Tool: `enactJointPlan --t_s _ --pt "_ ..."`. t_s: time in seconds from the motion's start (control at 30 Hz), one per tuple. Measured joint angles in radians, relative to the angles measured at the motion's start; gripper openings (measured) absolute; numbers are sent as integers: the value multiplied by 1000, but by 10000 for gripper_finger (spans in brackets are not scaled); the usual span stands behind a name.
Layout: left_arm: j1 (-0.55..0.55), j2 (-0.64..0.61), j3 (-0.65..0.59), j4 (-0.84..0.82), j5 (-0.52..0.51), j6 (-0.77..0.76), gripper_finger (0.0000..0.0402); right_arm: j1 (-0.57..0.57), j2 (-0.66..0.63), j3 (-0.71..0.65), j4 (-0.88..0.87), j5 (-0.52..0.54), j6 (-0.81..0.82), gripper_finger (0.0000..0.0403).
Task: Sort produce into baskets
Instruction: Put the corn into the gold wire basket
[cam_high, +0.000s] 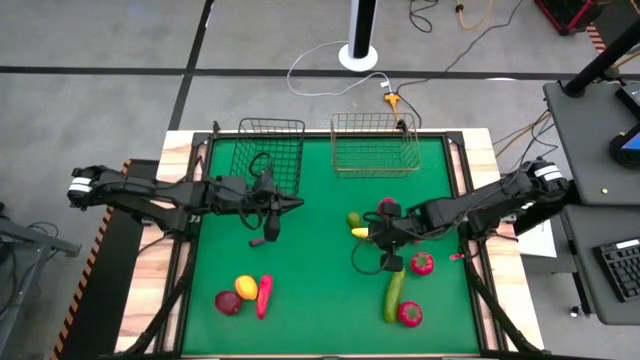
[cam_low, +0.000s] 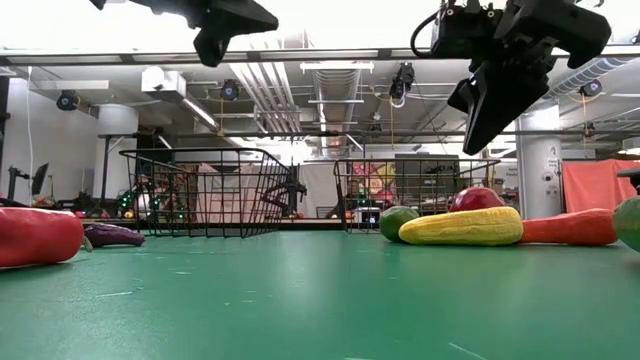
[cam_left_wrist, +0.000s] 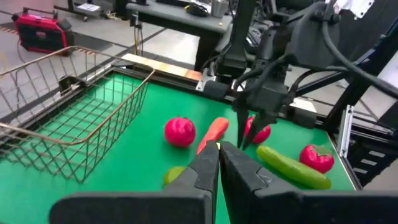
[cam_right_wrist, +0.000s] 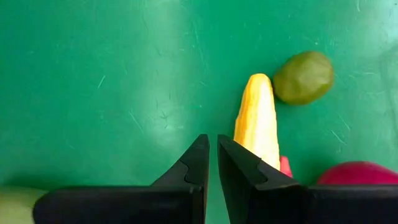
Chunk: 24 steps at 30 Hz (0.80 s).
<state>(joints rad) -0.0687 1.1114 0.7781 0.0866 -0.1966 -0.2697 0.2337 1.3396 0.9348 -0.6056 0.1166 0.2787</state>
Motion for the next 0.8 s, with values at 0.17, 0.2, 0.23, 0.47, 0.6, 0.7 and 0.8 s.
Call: enactJointPlan --t_s 0.17,0.2,0.23,0.47,0.6,0.7,0.8 --pt "0 43 41 -4 0 0 0 0 -8 -1 9 15 12 27" --pt "0 58 57 -2 0 0 0 -1 -9 2 9 16 12 27" --pt "0 72 71 -1 0 0 0 -3 -9 10 10 17 11 27" --pt "0 225 231 -5 0 -1 0 -2 -6 54 17 18 1 27" --pt "0 349 372 -6 0 -1 0 -2 -6 56 16 17 -2 27" --pt "0 459 510 -5 0 -1 0 -3 -6 56 17 17 2 27" --pt "0 587 681 -4 0 -1 0 -7 -6 56 18 17 9 27"
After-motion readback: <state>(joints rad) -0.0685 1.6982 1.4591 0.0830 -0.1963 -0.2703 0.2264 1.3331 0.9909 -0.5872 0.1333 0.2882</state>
